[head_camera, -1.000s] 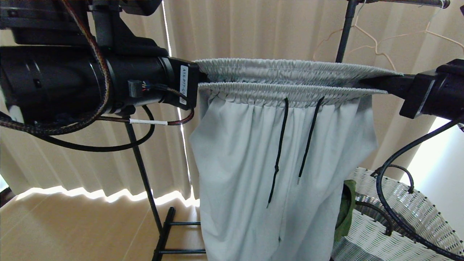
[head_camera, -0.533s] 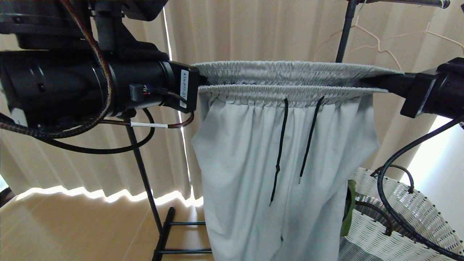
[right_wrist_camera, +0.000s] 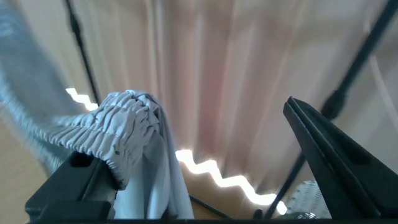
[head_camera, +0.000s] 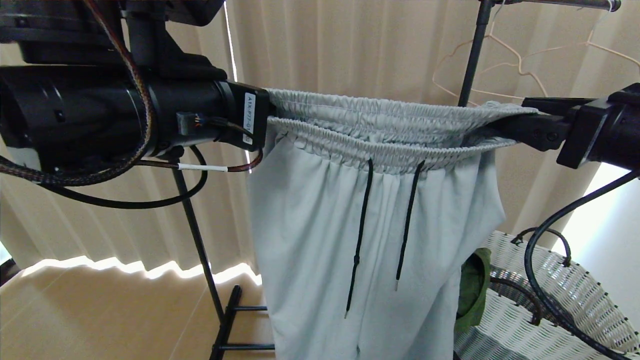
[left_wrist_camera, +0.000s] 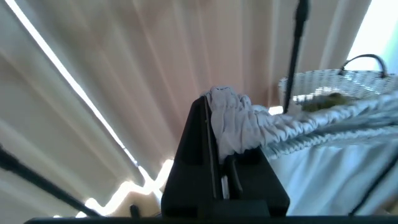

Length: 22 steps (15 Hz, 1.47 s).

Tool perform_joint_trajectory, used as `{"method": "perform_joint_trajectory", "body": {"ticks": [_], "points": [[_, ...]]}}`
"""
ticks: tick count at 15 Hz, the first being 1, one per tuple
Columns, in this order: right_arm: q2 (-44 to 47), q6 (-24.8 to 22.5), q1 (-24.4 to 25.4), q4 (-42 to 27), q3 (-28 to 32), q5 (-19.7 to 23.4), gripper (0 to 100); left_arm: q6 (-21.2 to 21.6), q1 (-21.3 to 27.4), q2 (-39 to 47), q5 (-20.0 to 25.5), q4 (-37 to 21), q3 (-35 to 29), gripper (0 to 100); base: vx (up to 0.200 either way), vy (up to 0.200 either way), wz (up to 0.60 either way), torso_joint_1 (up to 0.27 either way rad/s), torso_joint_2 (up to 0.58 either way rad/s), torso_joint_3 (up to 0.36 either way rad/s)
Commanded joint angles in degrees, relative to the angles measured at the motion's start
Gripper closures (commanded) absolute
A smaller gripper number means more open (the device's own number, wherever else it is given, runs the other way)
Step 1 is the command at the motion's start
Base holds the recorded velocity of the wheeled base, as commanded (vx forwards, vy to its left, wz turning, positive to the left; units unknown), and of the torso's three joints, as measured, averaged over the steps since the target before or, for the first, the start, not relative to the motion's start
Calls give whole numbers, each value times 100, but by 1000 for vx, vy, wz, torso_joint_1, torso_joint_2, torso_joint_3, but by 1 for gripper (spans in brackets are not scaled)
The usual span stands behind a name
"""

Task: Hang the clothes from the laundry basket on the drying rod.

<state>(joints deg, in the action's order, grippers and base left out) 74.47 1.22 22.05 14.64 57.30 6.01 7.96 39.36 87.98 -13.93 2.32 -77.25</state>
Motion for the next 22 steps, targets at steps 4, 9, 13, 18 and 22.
{"method": "perform_joint_trajectory", "body": {"ticks": [4,9,13,18,22], "points": [[-231,10,106,4,-87,269,0,39,-236,44,-136,6,-9,100,0,0,0,0,0,0],[-504,10,97,4,-316,823,0,39,-465,114,-136,6,0,100,0,0,0,0,0,0],[-574,1,97,4,-324,832,0,30,-544,105,-136,6,17,100,0,0,0,0,0,0],[-574,-236,-26,-75,-359,779,0,30,-553,53,-145,-12,105,100,0,0,0,0,0,0],[-715,-1449,-1063,-40,-975,629,0,39,-869,-774,-329,-3,1098,100,0,0,0,0,0,0]]}}
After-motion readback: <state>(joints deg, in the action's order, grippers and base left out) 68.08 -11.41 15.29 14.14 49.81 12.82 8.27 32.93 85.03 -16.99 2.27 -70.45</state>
